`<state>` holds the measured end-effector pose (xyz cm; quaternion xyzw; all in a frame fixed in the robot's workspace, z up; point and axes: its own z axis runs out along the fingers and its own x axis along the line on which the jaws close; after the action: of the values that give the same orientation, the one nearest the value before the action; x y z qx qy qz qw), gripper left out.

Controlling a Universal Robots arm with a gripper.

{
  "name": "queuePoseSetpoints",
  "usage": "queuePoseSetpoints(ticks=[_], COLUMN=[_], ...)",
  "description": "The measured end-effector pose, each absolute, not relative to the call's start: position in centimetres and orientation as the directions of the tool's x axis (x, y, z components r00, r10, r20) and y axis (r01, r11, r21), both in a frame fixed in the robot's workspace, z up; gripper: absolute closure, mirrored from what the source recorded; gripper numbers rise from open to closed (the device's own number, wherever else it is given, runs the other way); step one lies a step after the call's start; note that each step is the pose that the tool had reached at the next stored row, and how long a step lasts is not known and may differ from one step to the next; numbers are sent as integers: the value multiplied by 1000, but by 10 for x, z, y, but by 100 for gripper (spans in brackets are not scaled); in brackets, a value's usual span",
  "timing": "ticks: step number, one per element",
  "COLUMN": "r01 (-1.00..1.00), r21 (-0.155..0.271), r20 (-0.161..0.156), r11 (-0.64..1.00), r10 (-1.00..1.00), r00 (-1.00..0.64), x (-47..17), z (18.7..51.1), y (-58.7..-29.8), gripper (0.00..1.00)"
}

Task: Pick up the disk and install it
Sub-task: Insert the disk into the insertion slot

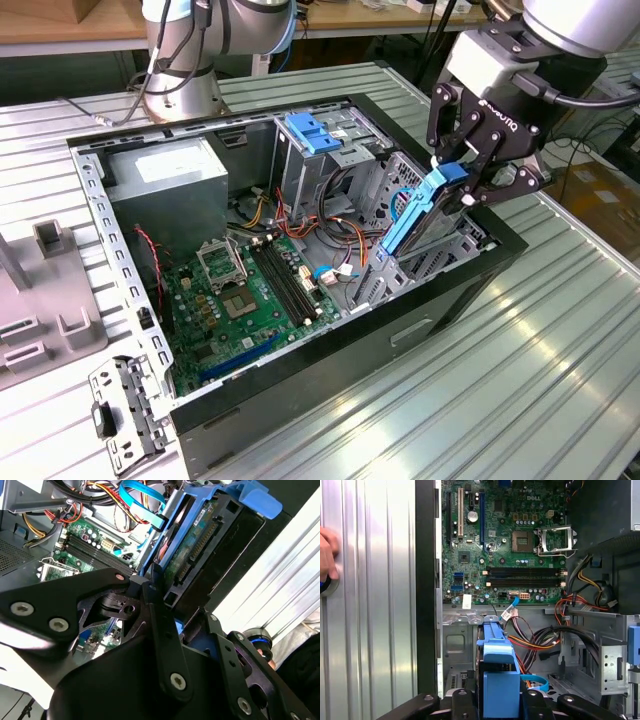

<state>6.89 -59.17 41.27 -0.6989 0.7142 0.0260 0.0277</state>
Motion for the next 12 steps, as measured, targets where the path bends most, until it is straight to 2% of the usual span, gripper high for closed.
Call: queuePoseSetpoints(ticks=[3,4,6,7,8,12], r01=[-1000,-1000,-1000,-1000,-1000,-1000], r21=[-2,-1,-1,-1,-1,-1], r20=[-76,-76,-76,-76,-76,-76], r11=[22,22,22,22,22,22], r10=[-997,-997,-997,-997,-997,-997], r00=[-22,-22,-22,-22,-22,-22], x=[69,69,69,69,69,75], z=[413,413,413,412,412,409], y=[-592,-592,-592,-592,-592,-592], gripper=[62,56,56,76,89,89])
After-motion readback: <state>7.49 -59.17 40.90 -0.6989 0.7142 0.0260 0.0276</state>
